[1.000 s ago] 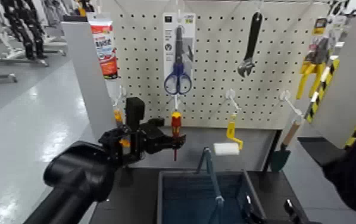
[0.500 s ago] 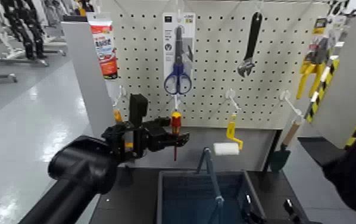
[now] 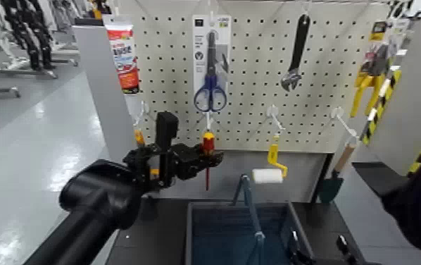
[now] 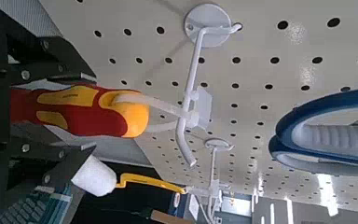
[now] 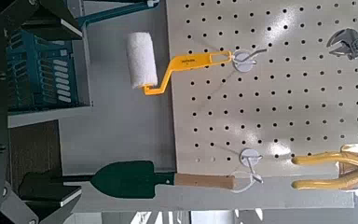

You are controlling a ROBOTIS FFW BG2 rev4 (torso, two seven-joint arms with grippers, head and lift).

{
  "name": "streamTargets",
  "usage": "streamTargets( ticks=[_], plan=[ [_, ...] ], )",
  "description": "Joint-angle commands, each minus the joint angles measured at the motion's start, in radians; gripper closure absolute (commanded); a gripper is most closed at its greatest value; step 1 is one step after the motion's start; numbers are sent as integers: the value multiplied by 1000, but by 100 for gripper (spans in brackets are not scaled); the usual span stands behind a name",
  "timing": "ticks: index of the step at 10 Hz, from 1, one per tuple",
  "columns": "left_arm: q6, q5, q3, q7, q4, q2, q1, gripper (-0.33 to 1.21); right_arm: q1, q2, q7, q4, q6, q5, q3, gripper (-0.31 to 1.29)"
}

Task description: Put the red screwdriver into the crate.

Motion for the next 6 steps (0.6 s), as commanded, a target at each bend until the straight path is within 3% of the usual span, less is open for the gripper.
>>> streamTargets(
  ticks=[1,6],
  plan=[
    [-8,-6,-1,0,-9,1,4,110,0,-2,0,2,-3,-2,-2,14],
    [19,-3,45,-1,-93,5,67,110,-1,-5,-2,4,-5,-2,-3,14]
  ],
)
